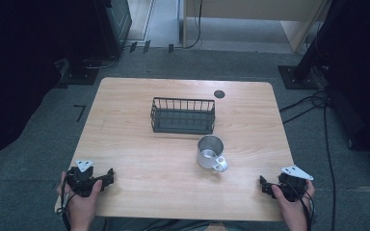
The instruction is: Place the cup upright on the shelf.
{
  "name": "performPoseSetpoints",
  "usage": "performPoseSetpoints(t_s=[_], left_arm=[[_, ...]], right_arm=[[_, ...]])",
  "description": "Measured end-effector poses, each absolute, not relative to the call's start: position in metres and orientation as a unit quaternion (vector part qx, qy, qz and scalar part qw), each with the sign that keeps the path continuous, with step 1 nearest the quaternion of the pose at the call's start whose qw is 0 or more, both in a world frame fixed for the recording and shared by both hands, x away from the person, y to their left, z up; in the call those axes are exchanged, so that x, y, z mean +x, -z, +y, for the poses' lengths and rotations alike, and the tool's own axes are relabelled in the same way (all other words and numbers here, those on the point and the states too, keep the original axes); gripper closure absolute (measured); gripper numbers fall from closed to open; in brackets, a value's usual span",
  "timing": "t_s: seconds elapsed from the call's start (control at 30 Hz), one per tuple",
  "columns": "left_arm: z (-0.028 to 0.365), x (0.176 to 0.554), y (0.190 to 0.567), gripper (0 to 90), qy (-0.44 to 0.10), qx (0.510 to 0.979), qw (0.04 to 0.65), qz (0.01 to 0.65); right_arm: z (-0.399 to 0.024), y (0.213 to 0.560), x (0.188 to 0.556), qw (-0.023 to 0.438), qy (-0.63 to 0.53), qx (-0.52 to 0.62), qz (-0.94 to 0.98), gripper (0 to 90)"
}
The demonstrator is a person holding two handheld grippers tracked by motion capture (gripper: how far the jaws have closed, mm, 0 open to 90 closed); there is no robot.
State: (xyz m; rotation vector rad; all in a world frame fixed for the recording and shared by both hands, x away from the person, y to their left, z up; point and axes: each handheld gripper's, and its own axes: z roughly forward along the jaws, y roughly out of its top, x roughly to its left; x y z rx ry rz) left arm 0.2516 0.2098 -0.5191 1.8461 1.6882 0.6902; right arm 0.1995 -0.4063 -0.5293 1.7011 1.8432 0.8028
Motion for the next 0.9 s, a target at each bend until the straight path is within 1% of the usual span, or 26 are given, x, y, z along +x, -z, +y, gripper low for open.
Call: performPoseSetpoints(t_s=[0.47,0.5,0.57,0.9], left_arm=[[0.209,0.253,0.519,0.0,-0.257,0.683,0.269,0.629],[0.209,0.253,0.519,0.0,-0.257,0.683,0.269,0.629],[0.209,0.253,0.519,0.0,-0.257,0.683,0.269,0.629],[0.209,0.253,0.519,0.0,-0.257,0.683,0.269,0.629]], right_arm=[[-0.405,0.529,0.202,0.252,-0.296,0.626,0.675,0.2],[-0.402,0.528,0.202,0.250,-0.300,0.629,0.672,3.3],[-0.401,0.527,0.201,0.248,-0.304,0.629,0.671,4.8],[-0.380,0.504,0.192,0.243,-0.350,0.605,0.673,6.3]])
